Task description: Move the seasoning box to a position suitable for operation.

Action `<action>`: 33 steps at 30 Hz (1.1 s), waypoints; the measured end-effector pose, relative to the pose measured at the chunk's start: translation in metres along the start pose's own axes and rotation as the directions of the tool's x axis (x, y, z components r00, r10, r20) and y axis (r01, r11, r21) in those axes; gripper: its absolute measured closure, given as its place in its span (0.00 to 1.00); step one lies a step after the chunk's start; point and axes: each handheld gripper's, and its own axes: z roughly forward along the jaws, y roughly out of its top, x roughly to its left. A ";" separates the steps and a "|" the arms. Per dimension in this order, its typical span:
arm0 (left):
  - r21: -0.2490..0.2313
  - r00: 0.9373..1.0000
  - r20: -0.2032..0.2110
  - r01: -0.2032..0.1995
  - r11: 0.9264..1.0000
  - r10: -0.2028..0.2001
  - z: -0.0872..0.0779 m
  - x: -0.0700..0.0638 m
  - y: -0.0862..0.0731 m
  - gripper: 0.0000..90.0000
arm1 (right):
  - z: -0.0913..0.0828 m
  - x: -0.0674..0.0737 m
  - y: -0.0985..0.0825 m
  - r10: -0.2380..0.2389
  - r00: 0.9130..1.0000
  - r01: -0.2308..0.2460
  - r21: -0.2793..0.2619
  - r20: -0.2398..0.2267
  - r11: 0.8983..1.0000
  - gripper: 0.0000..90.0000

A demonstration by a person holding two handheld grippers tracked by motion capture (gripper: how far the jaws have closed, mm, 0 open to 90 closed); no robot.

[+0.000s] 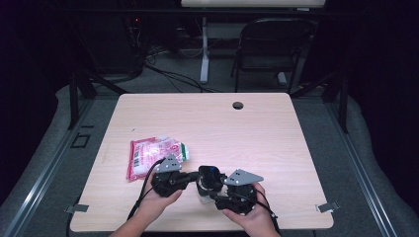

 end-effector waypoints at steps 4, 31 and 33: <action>-0.004 1.000 0.008 -0.001 1.000 0.001 0.000 0.000 0.001 1.00 | 0.003 0.001 -0.001 -0.020 0.999 0.020 0.013 0.034 1.000 0.44; 0.004 0.999 -0.042 0.024 1.000 -0.024 0.004 0.006 -0.005 0.81 | 0.005 -0.001 -0.003 -0.017 0.998 0.017 -0.001 0.065 1.000 0.51; 0.014 0.999 -0.041 0.028 1.000 -0.027 0.006 0.007 -0.005 0.79 | 0.005 -0.001 -0.003 -0.018 0.998 0.018 0.001 0.065 1.000 0.51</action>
